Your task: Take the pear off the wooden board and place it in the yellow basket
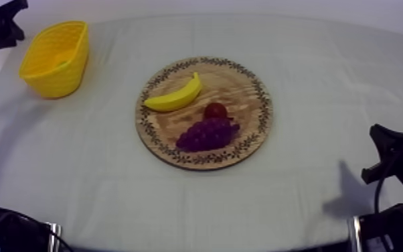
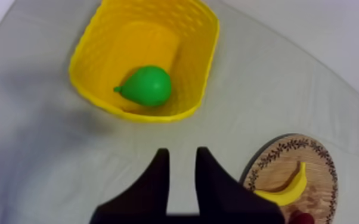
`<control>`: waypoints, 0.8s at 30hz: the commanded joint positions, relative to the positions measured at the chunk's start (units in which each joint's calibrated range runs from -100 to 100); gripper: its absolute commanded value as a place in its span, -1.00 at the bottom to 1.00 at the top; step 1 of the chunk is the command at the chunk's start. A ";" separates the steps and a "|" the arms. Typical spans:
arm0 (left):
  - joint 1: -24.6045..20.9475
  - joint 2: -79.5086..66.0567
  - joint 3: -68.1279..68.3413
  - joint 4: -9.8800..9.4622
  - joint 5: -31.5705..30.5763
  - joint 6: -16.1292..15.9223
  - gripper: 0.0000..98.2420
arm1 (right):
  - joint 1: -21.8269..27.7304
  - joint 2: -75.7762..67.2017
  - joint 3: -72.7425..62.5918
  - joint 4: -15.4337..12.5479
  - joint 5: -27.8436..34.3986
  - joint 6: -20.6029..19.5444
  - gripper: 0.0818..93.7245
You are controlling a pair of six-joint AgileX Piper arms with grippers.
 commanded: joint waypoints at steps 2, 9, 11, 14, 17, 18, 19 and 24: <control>-0.07 -6.77 8.46 0.18 -1.94 -0.18 -0.87 | 0.01 -0.04 0.00 -0.01 0.01 -0.03 -0.99; 0.88 -17.54 19.96 0.02 -9.42 -1.06 -0.99 | 0.01 -0.04 0.00 -0.01 0.01 -0.03 -0.99; 1.12 -21.03 23.71 -0.23 -11.91 -1.51 -0.99 | 0.01 -0.04 0.00 -0.01 0.01 -0.03 -0.99; 1.50 -26.75 29.74 -1.62 -15.28 -0.73 -1.00 | 0.01 -0.04 0.00 -0.01 0.01 -0.03 -0.99; 1.75 -32.63 35.54 -2.84 -18.23 -0.70 -1.00 | 0.01 -0.04 0.00 -0.01 0.01 -0.03 -0.99; 1.77 -34.71 37.45 -2.87 -19.49 -1.61 -1.00 | 0.01 -0.04 0.00 -0.01 0.01 -0.03 -0.99; 1.78 -36.78 39.35 -2.74 -20.91 -2.74 -1.00 | 0.01 -0.04 0.00 -0.01 0.01 -0.03 -0.99; 1.64 -47.09 48.56 -1.17 -27.02 -8.35 -1.00 | 0.01 -0.04 0.00 -0.01 0.01 -0.03 -0.99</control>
